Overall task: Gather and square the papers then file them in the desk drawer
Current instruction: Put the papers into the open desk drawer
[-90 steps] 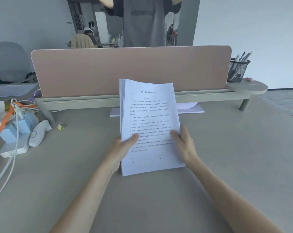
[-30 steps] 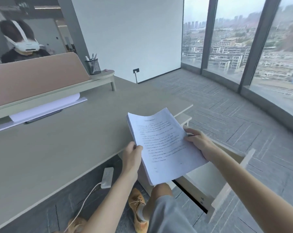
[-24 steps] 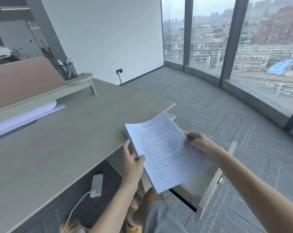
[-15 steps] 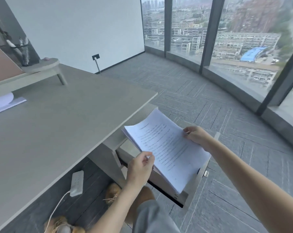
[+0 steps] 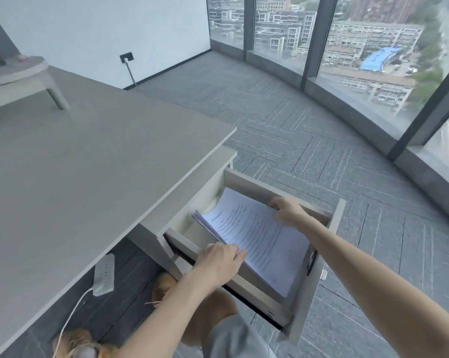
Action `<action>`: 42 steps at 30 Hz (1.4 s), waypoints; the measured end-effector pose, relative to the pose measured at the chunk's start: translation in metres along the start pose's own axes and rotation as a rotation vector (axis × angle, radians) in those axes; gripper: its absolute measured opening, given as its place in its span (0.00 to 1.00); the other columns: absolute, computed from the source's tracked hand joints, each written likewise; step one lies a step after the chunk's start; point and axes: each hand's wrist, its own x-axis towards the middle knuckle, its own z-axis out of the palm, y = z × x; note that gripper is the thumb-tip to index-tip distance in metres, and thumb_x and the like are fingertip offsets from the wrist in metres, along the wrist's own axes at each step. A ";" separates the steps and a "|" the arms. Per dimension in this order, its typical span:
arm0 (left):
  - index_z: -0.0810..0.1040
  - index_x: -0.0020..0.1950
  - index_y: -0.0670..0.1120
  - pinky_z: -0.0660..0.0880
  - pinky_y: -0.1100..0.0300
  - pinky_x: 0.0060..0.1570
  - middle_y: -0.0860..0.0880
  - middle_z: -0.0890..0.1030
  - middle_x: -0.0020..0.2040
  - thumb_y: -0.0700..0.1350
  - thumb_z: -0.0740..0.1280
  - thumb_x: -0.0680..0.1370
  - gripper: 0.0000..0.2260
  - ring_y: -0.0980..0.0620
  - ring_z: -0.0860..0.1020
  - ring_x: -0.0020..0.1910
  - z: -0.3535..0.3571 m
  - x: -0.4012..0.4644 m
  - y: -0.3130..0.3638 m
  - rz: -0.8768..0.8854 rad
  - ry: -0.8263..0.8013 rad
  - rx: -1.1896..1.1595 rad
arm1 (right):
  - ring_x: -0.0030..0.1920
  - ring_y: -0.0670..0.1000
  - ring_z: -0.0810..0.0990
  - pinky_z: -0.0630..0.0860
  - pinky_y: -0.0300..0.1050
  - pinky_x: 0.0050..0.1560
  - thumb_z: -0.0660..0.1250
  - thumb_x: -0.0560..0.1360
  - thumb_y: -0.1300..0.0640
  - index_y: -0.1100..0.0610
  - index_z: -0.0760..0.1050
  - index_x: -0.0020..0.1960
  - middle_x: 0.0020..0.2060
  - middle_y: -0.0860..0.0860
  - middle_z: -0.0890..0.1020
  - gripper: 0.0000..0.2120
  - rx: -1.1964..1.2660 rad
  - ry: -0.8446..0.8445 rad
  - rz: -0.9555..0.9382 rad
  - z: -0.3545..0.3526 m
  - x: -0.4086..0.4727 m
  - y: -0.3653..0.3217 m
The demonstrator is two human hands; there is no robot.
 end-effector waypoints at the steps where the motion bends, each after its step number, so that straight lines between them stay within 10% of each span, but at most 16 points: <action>1: 0.77 0.43 0.43 0.77 0.48 0.48 0.42 0.83 0.44 0.58 0.50 0.82 0.23 0.40 0.79 0.46 0.003 0.004 0.000 0.006 -0.013 0.019 | 0.50 0.54 0.74 0.71 0.44 0.47 0.57 0.72 0.70 0.58 0.79 0.54 0.49 0.53 0.78 0.17 -0.028 -0.002 0.002 0.003 0.004 0.001; 17: 0.78 0.52 0.40 0.70 0.53 0.45 0.40 0.82 0.52 0.55 0.53 0.83 0.21 0.40 0.79 0.50 -0.004 0.021 0.010 0.040 -0.265 0.284 | 0.67 0.60 0.72 0.70 0.51 0.65 0.62 0.76 0.54 0.60 0.71 0.67 0.63 0.60 0.76 0.21 -0.259 -0.049 0.017 0.018 0.004 0.004; 32: 0.75 0.68 0.40 0.66 0.50 0.68 0.39 0.77 0.67 0.37 0.63 0.77 0.18 0.40 0.71 0.69 -0.139 -0.003 -0.045 0.085 0.530 0.168 | 0.71 0.62 0.68 0.64 0.58 0.72 0.60 0.70 0.69 0.55 0.66 0.74 0.72 0.59 0.68 0.33 0.097 0.544 0.078 -0.006 -0.159 0.053; 42: 0.41 0.80 0.57 0.48 0.40 0.76 0.51 0.43 0.82 0.46 0.63 0.78 0.39 0.39 0.45 0.80 -0.142 -0.012 -0.096 -0.162 0.207 0.417 | 0.61 0.56 0.79 0.76 0.59 0.63 0.67 0.71 0.65 0.44 0.60 0.77 0.65 0.53 0.78 0.39 0.599 0.181 0.220 0.018 -0.164 0.075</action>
